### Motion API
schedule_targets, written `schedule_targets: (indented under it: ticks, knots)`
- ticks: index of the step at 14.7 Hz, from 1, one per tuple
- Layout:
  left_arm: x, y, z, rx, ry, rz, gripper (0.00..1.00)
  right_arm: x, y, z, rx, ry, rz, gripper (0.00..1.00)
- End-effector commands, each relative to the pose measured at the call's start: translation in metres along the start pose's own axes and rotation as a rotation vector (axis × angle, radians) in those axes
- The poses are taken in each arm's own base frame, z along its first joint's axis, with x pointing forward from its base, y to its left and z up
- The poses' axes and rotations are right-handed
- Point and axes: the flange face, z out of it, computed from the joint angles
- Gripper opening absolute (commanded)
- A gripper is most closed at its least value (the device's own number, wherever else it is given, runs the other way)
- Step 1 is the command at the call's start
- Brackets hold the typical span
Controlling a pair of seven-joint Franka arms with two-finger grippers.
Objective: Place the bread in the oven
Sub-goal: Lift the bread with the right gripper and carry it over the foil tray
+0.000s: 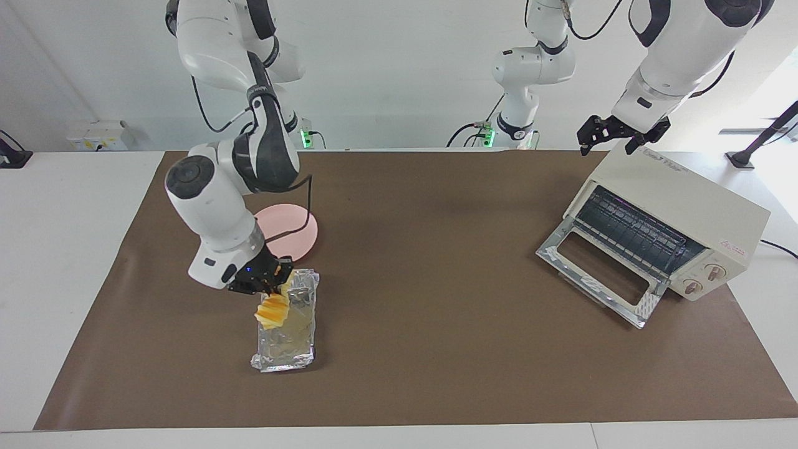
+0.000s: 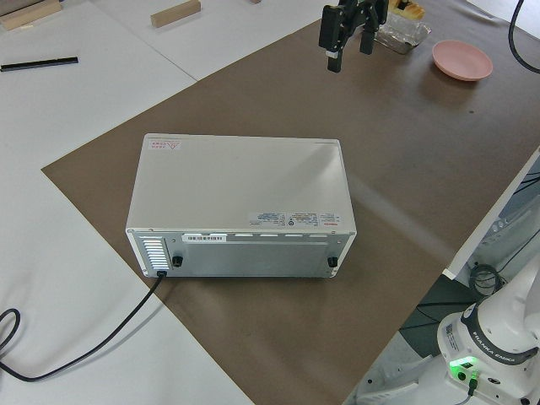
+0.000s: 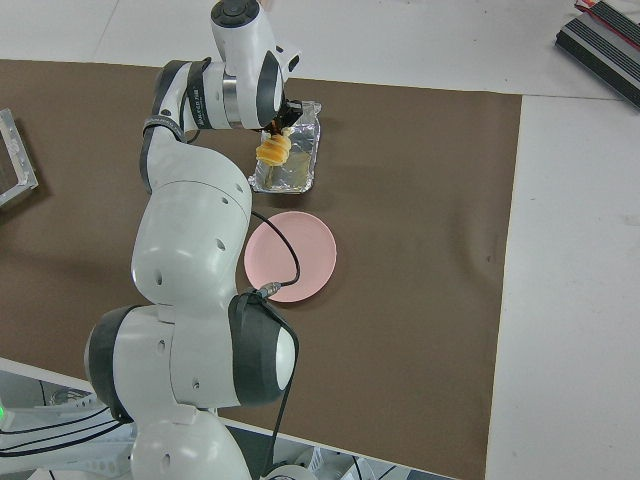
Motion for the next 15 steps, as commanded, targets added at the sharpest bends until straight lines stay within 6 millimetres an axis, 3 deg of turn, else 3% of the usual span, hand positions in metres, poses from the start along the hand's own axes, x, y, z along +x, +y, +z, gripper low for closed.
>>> schedule_targets:
  ticks: [1,4,7,8,9,10,11,13,15]
  knots:
    - [-0.008,-0.001,0.001,-0.018,0.017,0.004,1.0,0.0,0.003,0.02,-0.027,0.023,0.0,0.0]
    - [-0.008,-0.001,0.001,-0.018,0.017,0.004,1.0,-0.014,0.006,0.04,-0.045,0.037,-0.011,0.0]
    - [-0.008,-0.001,0.001,-0.018,0.017,0.004,1.0,-0.02,0.001,0.046,-0.043,0.037,-0.002,0.0]
    - [-0.008,-0.001,0.001,-0.018,0.017,0.004,1.0,-0.02,0.0,0.045,-0.042,0.036,0.003,0.4]
    - [-0.008,-0.001,0.001,-0.018,0.017,0.004,1.0,-0.02,0.002,0.044,-0.04,0.031,0.01,0.52]
    - [-0.009,-0.001,0.001,-0.018,0.017,0.004,1.0,-0.019,0.007,0.039,-0.033,0.029,0.022,0.91]
    - [-0.009,-0.001,0.001,-0.018,0.017,0.004,1.0,-0.018,0.01,0.031,-0.03,0.022,0.028,0.97]
    - [-0.009,-0.001,0.001,-0.018,0.018,0.004,1.0,-0.009,0.01,0.01,-0.024,-0.017,0.027,0.95]
    - [-0.009,-0.001,0.001,-0.018,0.018,0.004,1.0,-0.01,0.018,0.006,-0.034,-0.04,0.027,0.91]
